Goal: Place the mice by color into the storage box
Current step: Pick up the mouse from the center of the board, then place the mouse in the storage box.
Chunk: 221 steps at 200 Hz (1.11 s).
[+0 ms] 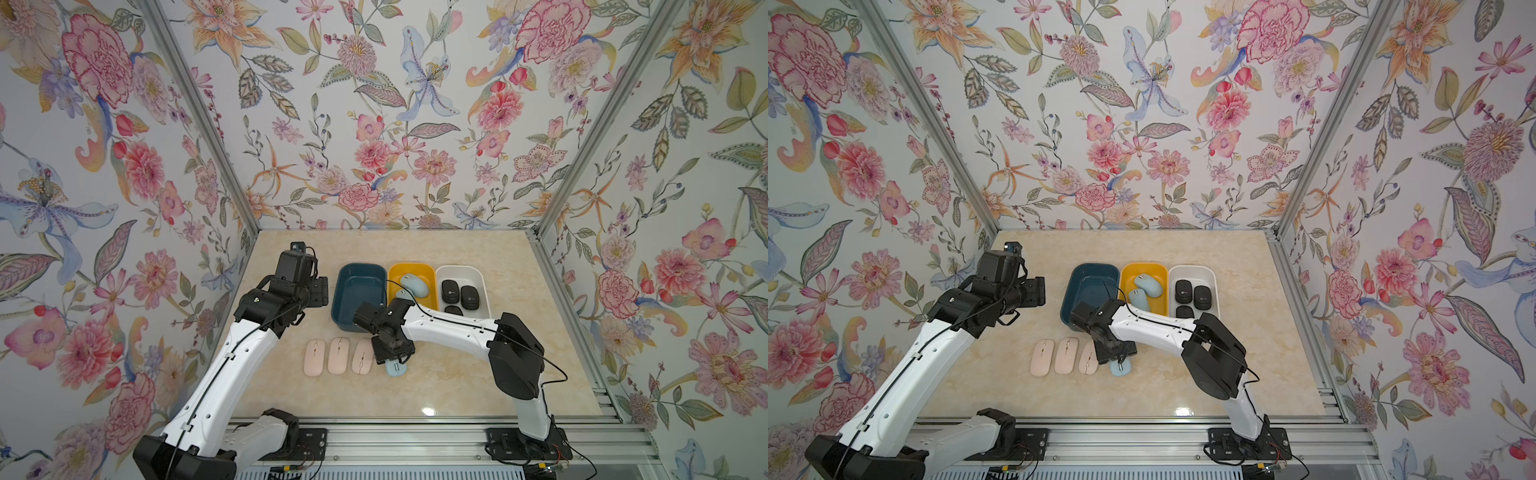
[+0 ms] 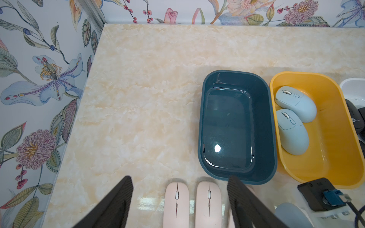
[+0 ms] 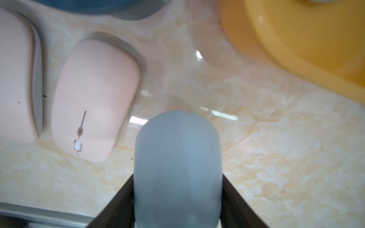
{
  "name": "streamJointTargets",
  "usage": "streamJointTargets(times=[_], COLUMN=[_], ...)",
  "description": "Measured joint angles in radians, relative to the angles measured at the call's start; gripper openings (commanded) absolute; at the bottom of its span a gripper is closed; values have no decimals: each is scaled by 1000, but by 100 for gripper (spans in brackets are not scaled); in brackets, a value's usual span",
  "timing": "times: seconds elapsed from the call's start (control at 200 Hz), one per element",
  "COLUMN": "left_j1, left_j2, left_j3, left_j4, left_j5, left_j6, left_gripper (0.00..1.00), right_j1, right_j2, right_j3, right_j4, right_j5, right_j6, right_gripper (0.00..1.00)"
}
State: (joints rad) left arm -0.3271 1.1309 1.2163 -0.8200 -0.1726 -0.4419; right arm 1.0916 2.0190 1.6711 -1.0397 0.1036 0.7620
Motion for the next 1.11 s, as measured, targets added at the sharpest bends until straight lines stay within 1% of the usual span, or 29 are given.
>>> streamJointTargets(times=[0.185,0.355,0.505,0.615,0.74,0.91,1.105], left_j1=[0,0,0,0,1,5,13], left_j2=[0,0,2,11,24,27,27], left_j3=[0,0,0,1,1,3,4], left_j4=[0,0,0,0,0,0,0], left_j5=[0,0,0,0,-2,-15,-15], left_j6=[-3,-4,-4,-3,-3,1,2], left_gripper=[79,79,79,79,79,79,79], right_j1=[-68,-188,-290,-330,-346,-357,-387], right_j2=[-23,-19,29,89,151,214,245], right_j3=[139,262,414,502,540,541,542], right_j4=[-67,-102,-134,-146,-150,-150,-144], right_j5=[11,23,39,43,42,42,43], right_j6=[-48,-125,-211,-264,-311,-352,-378], right_gripper=[61,61,61,61,62,62,63])
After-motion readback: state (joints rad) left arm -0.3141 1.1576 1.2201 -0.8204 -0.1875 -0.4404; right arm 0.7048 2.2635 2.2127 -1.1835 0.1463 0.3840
